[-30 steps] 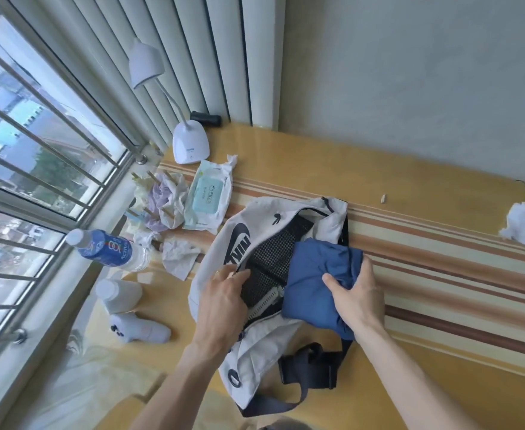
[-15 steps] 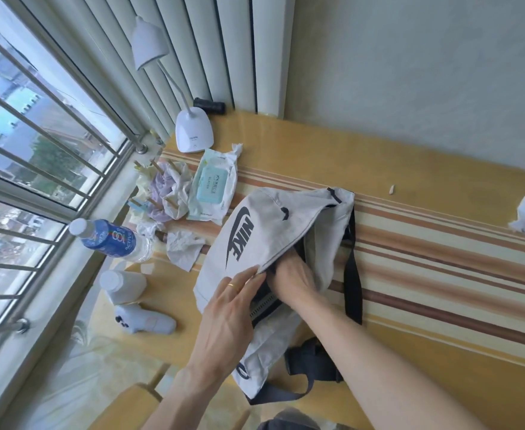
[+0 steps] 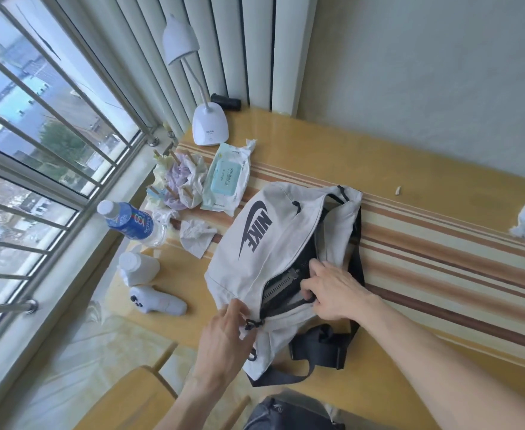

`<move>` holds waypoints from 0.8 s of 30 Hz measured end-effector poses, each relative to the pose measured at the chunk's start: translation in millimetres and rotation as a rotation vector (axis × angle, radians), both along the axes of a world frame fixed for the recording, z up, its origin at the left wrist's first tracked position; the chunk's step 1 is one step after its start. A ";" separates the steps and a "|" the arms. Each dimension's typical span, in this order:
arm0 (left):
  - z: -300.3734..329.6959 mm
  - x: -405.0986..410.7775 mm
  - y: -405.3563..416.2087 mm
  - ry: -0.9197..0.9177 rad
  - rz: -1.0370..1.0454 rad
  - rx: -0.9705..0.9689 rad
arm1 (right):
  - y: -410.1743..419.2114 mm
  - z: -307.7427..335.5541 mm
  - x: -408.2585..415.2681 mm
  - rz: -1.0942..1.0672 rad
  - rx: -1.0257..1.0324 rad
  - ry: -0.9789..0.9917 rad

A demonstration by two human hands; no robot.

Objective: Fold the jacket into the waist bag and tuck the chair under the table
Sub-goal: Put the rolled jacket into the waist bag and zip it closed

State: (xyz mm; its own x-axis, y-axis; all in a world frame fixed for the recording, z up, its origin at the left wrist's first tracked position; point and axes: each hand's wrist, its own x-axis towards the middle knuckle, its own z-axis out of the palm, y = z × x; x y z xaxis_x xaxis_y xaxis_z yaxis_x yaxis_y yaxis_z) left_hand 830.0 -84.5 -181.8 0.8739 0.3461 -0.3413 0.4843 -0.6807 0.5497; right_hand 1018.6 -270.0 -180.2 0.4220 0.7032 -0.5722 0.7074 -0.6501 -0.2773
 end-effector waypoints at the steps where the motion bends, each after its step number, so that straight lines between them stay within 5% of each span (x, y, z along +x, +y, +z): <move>1: -2.6 -1.4 -1.3 -0.019 0.010 0.018 | 1.8 2.9 -0.9 0.000 -0.007 0.032; 6: 0.9 0.3 -9.1 -0.036 0.073 -0.003 | 10.1 22.9 -3.5 -0.069 0.089 0.076; 11: 12.8 0.8 -12.5 -0.010 0.222 -0.277 | 19.3 41.7 -22.4 -0.202 0.389 -0.208; 15: 42.0 -1.4 -9.2 -0.090 0.506 -0.527 | 37.2 43.4 -65.7 0.082 0.391 -0.181; 19: 57.4 -9.9 -5.1 -0.096 0.536 -0.670 | 58.4 29.8 -90.3 0.200 0.315 -0.191; 21: 59.4 -13.1 0.4 -0.116 0.567 -0.656 | 63.9 32.6 -86.7 0.168 0.350 -0.165; 24: 48.6 -16.9 9.0 -0.120 0.369 -0.357 | 61.2 41.9 -76.4 0.110 0.396 -0.083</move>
State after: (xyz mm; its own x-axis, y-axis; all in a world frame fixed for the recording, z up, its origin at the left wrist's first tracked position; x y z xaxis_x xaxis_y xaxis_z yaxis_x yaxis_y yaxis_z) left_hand 813.1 -75.5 -133.2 0.7558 0.5191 -0.3993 0.5759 -0.2367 0.7825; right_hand 942.2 -208.9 -138.3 0.3653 0.9056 -0.2154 0.7971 -0.4239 -0.4301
